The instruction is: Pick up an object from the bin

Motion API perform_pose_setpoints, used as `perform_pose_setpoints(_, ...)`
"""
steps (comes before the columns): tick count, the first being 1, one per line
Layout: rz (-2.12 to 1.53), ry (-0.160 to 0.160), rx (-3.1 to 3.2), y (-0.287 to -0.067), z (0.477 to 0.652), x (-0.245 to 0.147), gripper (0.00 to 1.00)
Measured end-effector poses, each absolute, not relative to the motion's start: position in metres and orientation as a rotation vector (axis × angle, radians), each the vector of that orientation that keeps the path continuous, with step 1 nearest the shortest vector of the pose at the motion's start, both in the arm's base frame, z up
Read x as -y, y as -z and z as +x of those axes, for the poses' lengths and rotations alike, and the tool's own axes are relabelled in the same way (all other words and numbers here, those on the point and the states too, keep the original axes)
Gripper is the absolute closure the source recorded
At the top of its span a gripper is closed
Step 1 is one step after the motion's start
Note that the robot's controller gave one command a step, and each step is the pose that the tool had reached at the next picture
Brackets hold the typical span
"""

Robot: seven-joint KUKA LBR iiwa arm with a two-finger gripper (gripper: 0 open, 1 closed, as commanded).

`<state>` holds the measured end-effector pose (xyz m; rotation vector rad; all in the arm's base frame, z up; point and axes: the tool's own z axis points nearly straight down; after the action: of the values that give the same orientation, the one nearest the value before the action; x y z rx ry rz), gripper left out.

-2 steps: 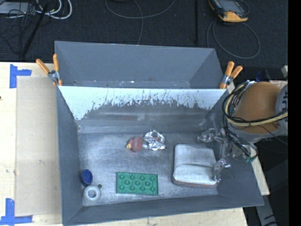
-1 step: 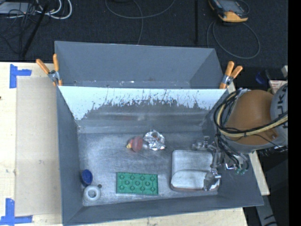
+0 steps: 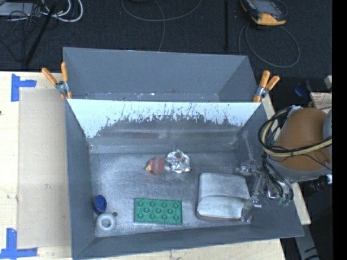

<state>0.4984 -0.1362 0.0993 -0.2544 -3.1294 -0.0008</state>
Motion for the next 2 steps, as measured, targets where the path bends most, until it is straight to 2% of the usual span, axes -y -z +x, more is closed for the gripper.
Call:
perform_pose_setpoints(1, -0.609, -0.003, 3.092, -0.073, 0.496, 0.118, 0.0)
perform_pose_setpoints(2, -0.119, -0.012, 3.175, -0.075, 0.489, 0.102, 0.0)
